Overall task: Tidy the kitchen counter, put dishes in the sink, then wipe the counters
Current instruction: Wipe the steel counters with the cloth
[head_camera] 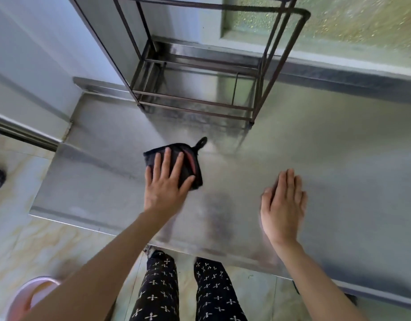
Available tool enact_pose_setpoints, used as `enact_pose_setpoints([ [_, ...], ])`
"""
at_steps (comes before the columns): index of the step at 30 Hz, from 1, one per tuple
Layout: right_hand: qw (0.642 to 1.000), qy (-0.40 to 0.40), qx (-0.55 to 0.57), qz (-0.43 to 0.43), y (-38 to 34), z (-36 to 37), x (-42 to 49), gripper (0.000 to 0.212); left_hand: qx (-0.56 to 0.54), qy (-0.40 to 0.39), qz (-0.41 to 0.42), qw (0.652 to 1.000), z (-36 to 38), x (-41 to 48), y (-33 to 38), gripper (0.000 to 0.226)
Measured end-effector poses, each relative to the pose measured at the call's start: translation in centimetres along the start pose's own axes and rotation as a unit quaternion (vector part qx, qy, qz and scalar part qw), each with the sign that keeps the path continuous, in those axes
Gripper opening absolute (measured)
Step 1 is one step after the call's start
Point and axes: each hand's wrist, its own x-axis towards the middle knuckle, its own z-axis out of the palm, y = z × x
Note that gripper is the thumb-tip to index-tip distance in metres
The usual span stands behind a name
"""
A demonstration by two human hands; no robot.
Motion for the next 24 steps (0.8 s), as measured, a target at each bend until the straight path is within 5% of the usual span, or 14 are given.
enact_pose_setpoints([
  [4, 1.0, -0.007, -0.001, 0.0, 0.0, 0.0, -0.1, 0.058, -0.033, 0.006, -0.048, 0.998, 0.0, -1.1, 1.6, 0.072],
  [11, 0.998, -0.048, 0.026, -0.03, 1.2, -1.0, -0.4, 0.063, 0.022, -0.018, 0.103, 0.994, 3.3, -9.7, 7.7, 0.062],
  [15, 0.999, -0.001, 0.034, 0.02, 5.8, -2.7, -2.9, 0.056, 0.042, -0.02, 0.128, 0.991, 3.1, -9.5, 6.3, 0.065],
  [20, 0.974, 0.031, -0.008, 0.224, 13.8, -4.8, -7.1, 0.063, -0.028, -0.001, -0.027, 0.999, 2.1, -6.4, 3.1, 0.072],
  [24, 0.964, 0.022, -0.002, 0.265, 14.9, -4.4, -8.1, 0.063, -0.06, 0.016, -0.086, 0.994, 2.0, -6.0, 3.9, 0.074],
])
